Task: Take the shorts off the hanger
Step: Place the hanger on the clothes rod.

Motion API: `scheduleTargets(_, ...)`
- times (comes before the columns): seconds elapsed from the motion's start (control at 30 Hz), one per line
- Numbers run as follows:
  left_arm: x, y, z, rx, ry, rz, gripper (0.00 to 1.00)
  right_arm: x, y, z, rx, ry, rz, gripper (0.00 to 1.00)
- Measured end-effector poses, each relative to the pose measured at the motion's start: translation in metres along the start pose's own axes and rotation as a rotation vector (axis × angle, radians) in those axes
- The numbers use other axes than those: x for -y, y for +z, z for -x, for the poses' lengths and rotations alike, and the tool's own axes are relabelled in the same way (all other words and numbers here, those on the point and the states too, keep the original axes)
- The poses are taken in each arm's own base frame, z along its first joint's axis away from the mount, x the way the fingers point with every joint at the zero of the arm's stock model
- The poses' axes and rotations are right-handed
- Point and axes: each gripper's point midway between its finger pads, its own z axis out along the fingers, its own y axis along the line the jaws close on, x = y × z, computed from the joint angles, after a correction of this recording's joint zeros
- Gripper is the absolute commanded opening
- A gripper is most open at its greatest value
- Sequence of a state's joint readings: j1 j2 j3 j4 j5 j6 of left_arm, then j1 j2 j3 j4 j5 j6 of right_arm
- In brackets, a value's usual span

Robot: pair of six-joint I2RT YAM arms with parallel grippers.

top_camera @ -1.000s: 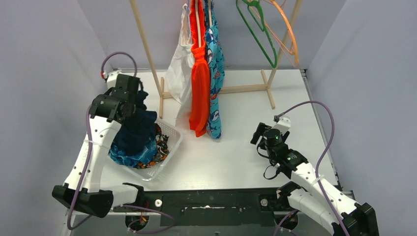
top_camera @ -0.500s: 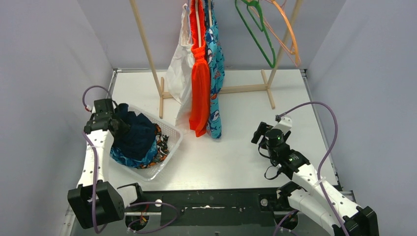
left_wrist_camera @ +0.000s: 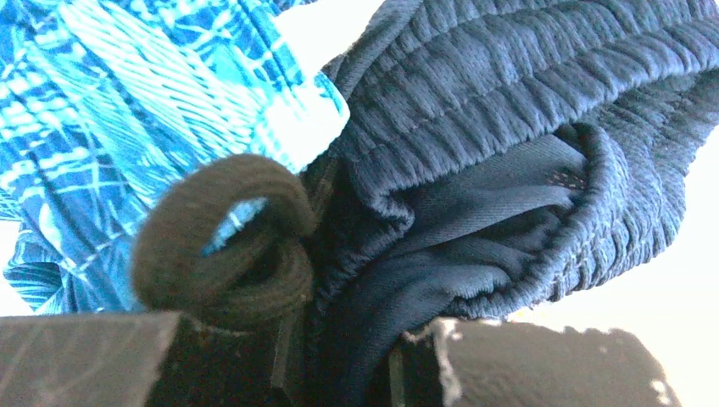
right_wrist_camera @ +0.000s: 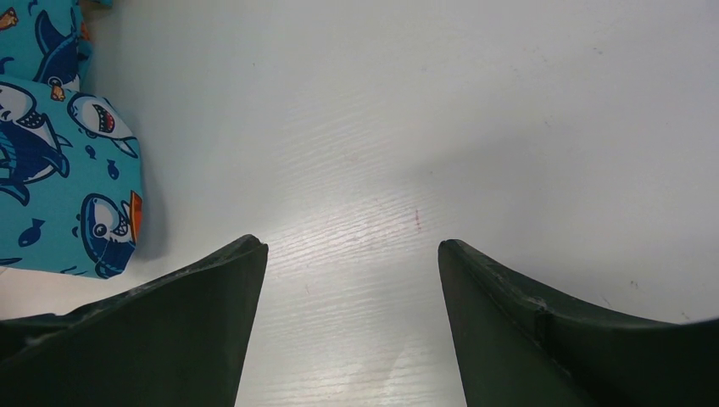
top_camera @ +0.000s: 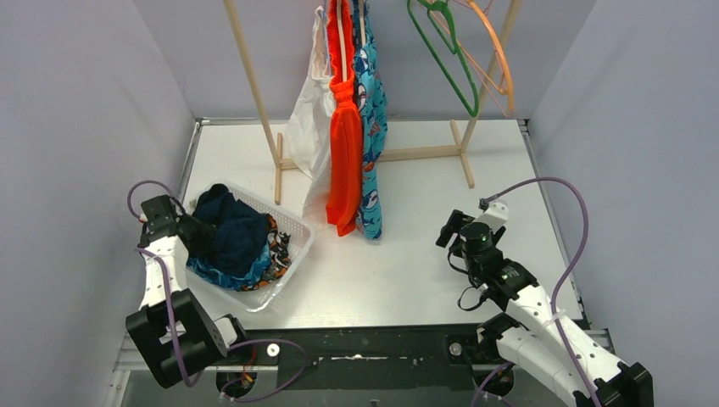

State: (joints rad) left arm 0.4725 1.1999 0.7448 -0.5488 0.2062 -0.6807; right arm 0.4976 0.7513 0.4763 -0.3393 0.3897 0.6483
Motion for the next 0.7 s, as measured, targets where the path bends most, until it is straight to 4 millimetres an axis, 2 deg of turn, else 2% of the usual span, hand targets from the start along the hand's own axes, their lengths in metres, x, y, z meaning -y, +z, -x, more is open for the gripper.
scheduleTargets(0.07, 0.000, -0.003, 0.002, 0.007, -0.001, -0.006, 0.00, 0.001, -0.002, 0.002, 0.007, 0.008, 0.001, 0.76)
scheduleTargets(0.1, 0.001, -0.005, 0.003, 0.012, 0.005, -0.007, 0.04, 0.001, -0.002, 0.003, 0.010, 0.011, 0.002, 0.76)
scheduleTargets(0.27, 0.008, -0.035, 0.021, 0.097, 0.060, 0.008, 0.41, 0.001, -0.004, 0.003, 0.012, 0.011, 0.004, 0.76)
scheduleTargets(0.37, 0.019, -0.061, 0.039, 0.184, 0.104, -0.012, 0.53, 0.001, -0.004, 0.003, 0.012, 0.003, 0.004, 0.76)
scheduleTargets(0.5, 0.039, -0.096, 0.058, 0.277, 0.156, -0.058, 0.57, 0.001, -0.004, 0.004, 0.013, 0.001, 0.010, 0.76)
scheduleTargets(0.7, 0.063, -0.136, 0.079, 0.339, 0.225, -0.086, 0.58, -0.001, -0.005, 0.004, 0.011, 0.002, 0.019, 0.77)
